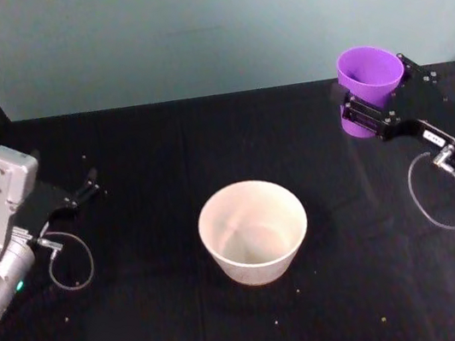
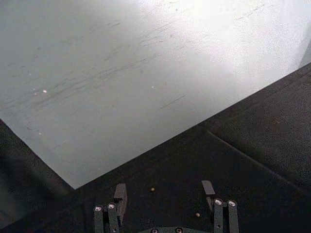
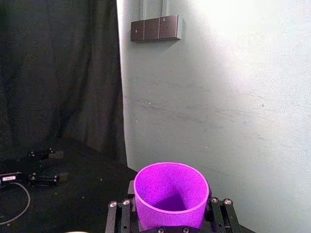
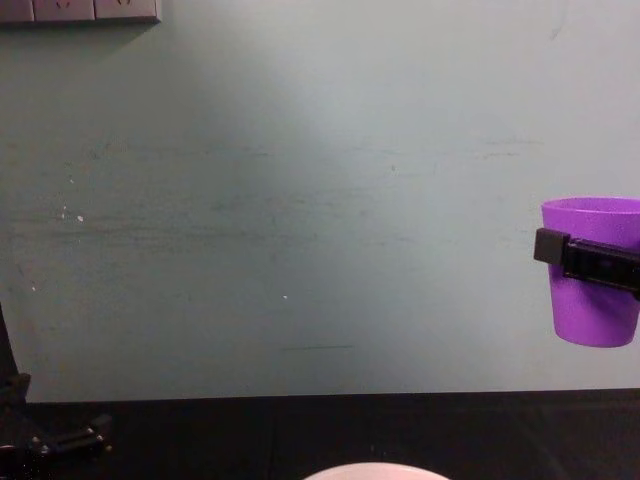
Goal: Pick up the cup and pour the mung beans from the cup into the bowl.
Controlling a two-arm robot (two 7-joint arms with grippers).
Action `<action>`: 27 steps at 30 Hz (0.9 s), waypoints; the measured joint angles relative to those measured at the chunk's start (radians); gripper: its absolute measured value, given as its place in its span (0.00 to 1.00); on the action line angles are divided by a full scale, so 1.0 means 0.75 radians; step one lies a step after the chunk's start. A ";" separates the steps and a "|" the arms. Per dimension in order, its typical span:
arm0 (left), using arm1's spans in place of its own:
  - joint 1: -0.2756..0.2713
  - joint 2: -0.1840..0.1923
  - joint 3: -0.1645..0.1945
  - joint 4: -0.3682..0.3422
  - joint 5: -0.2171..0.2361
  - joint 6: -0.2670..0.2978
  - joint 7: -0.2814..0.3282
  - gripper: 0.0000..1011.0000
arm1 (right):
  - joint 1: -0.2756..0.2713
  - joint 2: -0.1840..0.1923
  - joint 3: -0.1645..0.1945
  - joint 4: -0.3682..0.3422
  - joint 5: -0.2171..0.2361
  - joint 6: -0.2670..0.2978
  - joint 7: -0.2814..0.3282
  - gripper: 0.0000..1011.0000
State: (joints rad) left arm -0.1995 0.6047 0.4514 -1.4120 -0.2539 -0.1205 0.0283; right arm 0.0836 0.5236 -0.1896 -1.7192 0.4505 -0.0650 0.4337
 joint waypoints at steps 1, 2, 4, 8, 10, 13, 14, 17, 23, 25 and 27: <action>0.000 0.000 0.000 0.000 0.000 0.000 0.000 0.99 | 0.000 0.000 0.000 0.000 0.000 0.000 0.000 0.74; 0.000 0.000 0.000 0.000 0.000 0.000 0.000 0.99 | 0.000 0.000 0.000 0.000 0.000 0.000 0.000 0.74; 0.000 0.000 0.000 0.000 0.000 0.000 0.000 0.99 | 0.000 0.000 0.000 0.000 0.000 0.000 0.000 0.74; 0.000 0.000 0.000 0.000 0.000 0.000 0.000 0.99 | 0.000 0.000 0.000 0.000 0.000 0.000 0.000 0.74; 0.000 0.000 0.000 0.000 0.000 0.000 0.000 0.99 | 0.000 0.000 0.000 0.000 0.000 0.000 0.000 0.74; 0.000 0.000 0.000 0.000 0.000 0.000 0.000 0.99 | 0.000 0.000 0.000 0.000 0.000 0.000 0.000 0.74; 0.000 0.000 0.000 0.000 0.000 0.000 0.000 0.99 | 0.000 0.000 0.000 0.000 0.000 0.000 0.000 0.74; 0.000 0.000 0.000 0.000 0.000 0.000 0.000 0.99 | 0.000 0.000 0.000 0.000 0.000 0.000 0.000 0.74; 0.000 0.000 0.000 0.000 0.000 0.000 0.000 0.99 | 0.000 0.000 0.000 0.000 0.000 0.000 0.000 0.74; 0.000 0.000 0.000 0.000 0.000 0.000 0.000 0.99 | 0.000 0.000 0.000 0.000 0.000 0.000 0.000 0.74; 0.000 0.000 0.000 0.000 0.000 0.000 0.000 0.99 | 0.000 0.000 0.000 0.000 0.000 0.000 0.000 0.74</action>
State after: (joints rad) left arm -0.1995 0.6047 0.4514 -1.4120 -0.2538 -0.1205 0.0283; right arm 0.0836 0.5236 -0.1896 -1.7193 0.4505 -0.0650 0.4338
